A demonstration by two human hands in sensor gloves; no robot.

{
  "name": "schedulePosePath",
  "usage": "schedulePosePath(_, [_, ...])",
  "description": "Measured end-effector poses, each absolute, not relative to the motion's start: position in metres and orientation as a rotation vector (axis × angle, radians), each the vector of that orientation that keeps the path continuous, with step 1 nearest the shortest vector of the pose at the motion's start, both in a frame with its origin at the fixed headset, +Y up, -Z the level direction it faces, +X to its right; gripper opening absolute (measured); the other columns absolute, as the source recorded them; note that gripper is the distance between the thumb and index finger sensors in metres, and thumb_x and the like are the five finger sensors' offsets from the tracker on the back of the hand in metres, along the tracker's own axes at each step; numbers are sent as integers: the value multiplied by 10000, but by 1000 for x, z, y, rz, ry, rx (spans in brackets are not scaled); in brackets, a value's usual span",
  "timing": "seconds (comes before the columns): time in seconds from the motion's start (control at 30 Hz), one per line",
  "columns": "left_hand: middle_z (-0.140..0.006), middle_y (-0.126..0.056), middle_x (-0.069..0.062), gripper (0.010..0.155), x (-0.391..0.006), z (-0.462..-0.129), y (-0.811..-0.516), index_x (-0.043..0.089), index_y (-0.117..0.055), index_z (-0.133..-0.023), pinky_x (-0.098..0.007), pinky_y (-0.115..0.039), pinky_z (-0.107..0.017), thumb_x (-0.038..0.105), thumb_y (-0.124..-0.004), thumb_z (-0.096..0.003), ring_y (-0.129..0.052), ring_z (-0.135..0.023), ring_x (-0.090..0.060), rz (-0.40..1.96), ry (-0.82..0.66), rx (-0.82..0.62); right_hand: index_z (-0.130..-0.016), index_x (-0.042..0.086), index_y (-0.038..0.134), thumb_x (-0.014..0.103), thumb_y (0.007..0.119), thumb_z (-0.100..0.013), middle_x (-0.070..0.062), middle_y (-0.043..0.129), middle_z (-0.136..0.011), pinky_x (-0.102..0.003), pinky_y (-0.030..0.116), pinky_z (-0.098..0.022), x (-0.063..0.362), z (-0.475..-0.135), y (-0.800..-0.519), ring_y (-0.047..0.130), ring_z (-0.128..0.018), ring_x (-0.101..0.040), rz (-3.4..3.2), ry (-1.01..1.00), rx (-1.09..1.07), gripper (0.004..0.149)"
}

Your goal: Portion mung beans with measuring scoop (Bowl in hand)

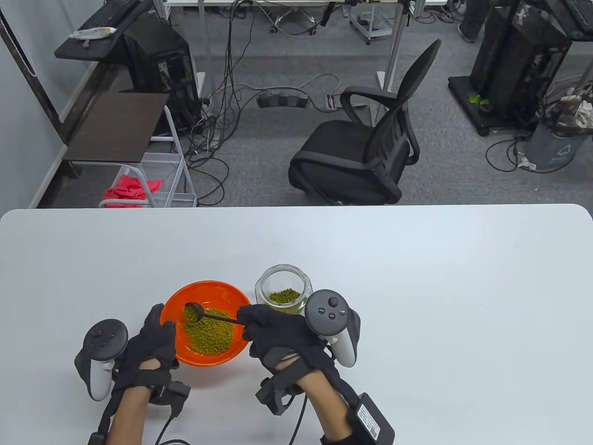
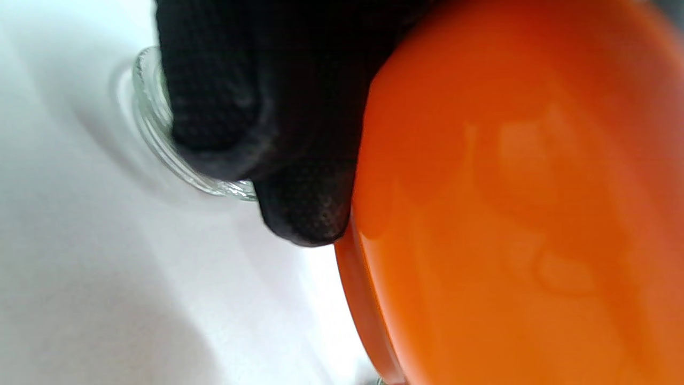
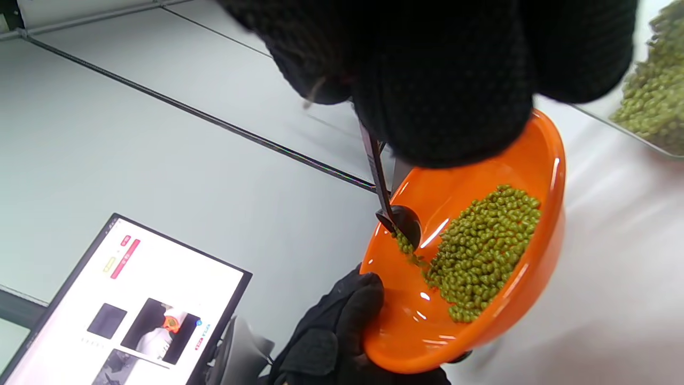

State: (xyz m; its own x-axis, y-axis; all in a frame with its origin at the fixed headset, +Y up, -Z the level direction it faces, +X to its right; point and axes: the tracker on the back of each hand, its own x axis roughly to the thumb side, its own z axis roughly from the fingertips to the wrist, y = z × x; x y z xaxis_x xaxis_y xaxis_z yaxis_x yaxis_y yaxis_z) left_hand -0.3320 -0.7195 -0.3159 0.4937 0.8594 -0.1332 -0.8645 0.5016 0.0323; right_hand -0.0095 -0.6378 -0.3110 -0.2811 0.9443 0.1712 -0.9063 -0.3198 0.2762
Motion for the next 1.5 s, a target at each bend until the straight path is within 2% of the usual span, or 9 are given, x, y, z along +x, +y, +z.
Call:
schedulePosePath(0.87, [-962, -714, -136, 645, -333, -316, -720, 73, -419, -1091, -232, -962, -235, 389, -606, -561, -1135, -434, -232, 1058, 141, -47, -789, 101, 936, 69, 836, -413, -316, 895, -725, -623, 770, -427, -15, -300, -623, 1005, -376, -333, 2014, 50, 430, 390])
schedulePosePath(1.5, [-955, -721, -137, 645, -333, -316, -720, 67, -421, -1088, -234, -960, -229, 384, -610, -559, -1136, -427, -233, 1051, 148, -53, -830, 59, 881, 90, 829, -430, -326, 903, -703, -613, 783, -398, 19, -311, -624, 1006, -326, -314, 1874, -25, 278, 405])
